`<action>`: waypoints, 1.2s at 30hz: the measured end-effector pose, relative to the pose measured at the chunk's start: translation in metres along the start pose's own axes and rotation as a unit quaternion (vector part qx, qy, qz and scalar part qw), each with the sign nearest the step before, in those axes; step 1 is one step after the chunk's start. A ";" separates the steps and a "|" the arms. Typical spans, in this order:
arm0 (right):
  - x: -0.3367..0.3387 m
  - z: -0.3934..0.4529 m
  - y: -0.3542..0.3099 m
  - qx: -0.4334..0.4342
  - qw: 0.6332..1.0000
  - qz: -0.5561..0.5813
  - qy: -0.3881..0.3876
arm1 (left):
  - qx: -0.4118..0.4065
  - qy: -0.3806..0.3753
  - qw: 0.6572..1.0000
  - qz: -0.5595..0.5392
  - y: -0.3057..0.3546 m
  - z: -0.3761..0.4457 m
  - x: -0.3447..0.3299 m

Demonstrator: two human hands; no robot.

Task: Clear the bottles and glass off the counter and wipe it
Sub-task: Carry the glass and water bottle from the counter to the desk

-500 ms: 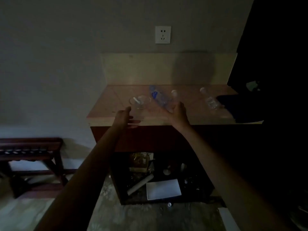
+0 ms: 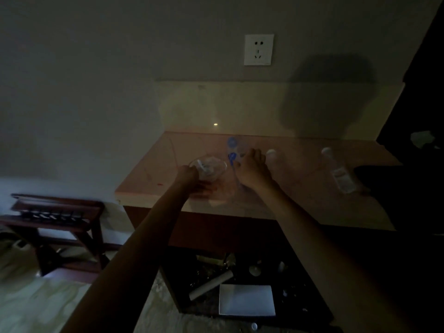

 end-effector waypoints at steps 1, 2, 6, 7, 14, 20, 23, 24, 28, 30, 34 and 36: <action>-0.006 0.005 0.001 -0.005 1.000 -0.001 -0.003 | 0.004 0.009 1.000 0.009 -0.002 0.005 0.003; -0.011 0.009 0.000 -0.006 1.000 -0.002 -0.002 | 0.003 0.018 1.000 0.018 -0.003 0.009 0.006; -0.025 0.021 -0.006 0.003 0.999 -0.047 -0.014 | -0.019 0.026 0.999 0.006 -0.002 0.019 0.015; -0.028 0.024 -0.007 -0.004 0.998 -0.054 -0.020 | -0.027 0.033 0.999 -0.003 -0.003 0.021 0.020; -0.052 0.023 -0.049 0.000 0.991 0.086 -0.103 | -0.040 0.132 0.990 -0.030 -0.009 0.011 0.118; -0.116 -0.043 -0.163 0.049 0.890 0.319 -0.321 | -0.039 0.274 0.960 -0.049 -0.035 -0.061 0.256; -0.163 -0.109 -0.226 0.097 0.838 0.332 -0.423 | -0.027 0.360 0.932 -0.035 -0.064 -0.123 0.321; -0.184 -0.133 -0.242 0.113 0.825 0.325 -0.449 | -0.020 0.374 0.927 -0.028 -0.076 -0.144 0.339; -0.281 -0.231 -0.280 0.137 0.780 0.278 -0.544 | 0.024 0.443 0.895 -0.052 -0.137 -0.230 0.411; -0.333 -0.283 -0.289 0.152 0.756 0.231 -0.593 | 0.051 0.478 0.874 -0.073 -0.172 -0.270 0.443; -0.430 -0.369 -0.304 0.158 0.714 0.148 -0.666 | 0.099 0.549 0.821 -0.118 -0.242 -0.337 0.505; -0.471 -0.402 -0.315 0.145 0.708 0.120 -0.681 | 0.114 0.573 0.801 -0.134 -0.271 -0.358 0.540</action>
Point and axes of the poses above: each hand's wrist, its own z-axis towards the middle knuckle, its own x-axis out of the back of the hand, y = z × x, the point moved 9 cm from there along z, towards the middle knuckle, and after that the axes turned 11 degrees about -x, right-handed, at the moved point
